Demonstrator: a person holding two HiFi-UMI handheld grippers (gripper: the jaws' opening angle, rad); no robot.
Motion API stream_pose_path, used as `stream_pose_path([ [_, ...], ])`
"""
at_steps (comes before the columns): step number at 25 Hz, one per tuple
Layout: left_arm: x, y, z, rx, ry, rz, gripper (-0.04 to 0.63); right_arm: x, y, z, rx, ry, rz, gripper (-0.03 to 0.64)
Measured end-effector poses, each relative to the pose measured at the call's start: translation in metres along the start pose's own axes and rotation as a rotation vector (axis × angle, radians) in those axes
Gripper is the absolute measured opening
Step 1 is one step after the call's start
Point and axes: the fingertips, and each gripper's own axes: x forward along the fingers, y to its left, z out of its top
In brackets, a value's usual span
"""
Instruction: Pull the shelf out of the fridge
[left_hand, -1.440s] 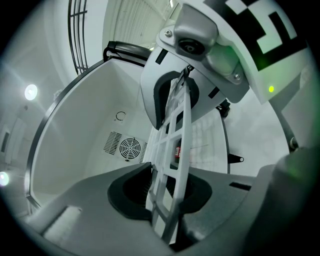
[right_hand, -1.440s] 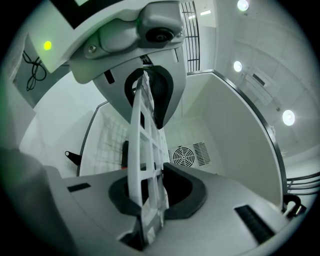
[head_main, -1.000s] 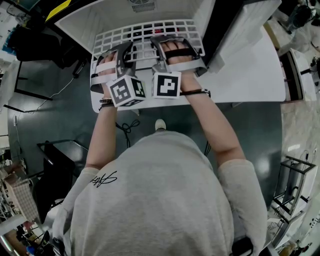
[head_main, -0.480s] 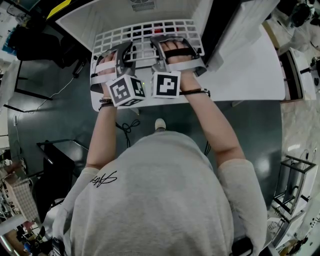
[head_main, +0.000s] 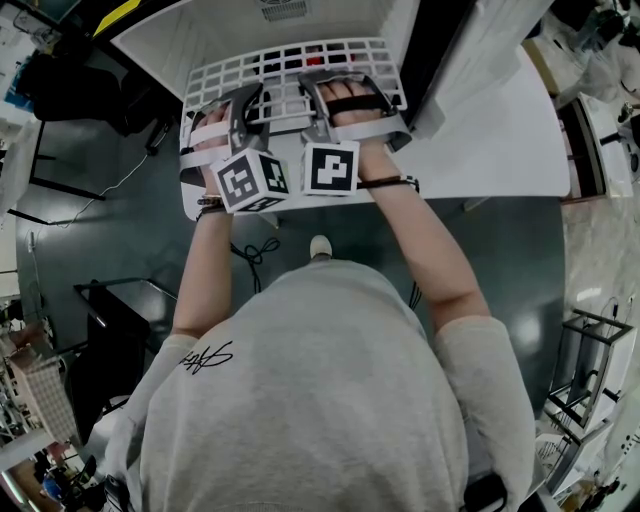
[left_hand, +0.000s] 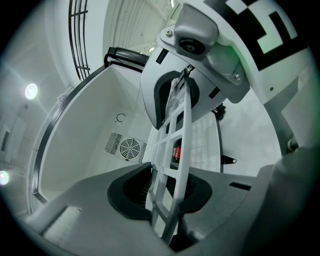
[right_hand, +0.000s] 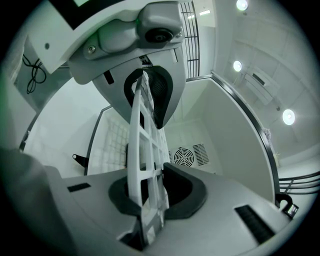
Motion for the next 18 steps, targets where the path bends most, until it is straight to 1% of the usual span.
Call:
stream_pose_path([
  [18, -0.0051, -0.0029, -0.0013, 0.000, 0.002, -0.004, 0.074, -0.0045, 0.0047, 0.0030, 0.013, -0.002, 0.018, 0.048],
])
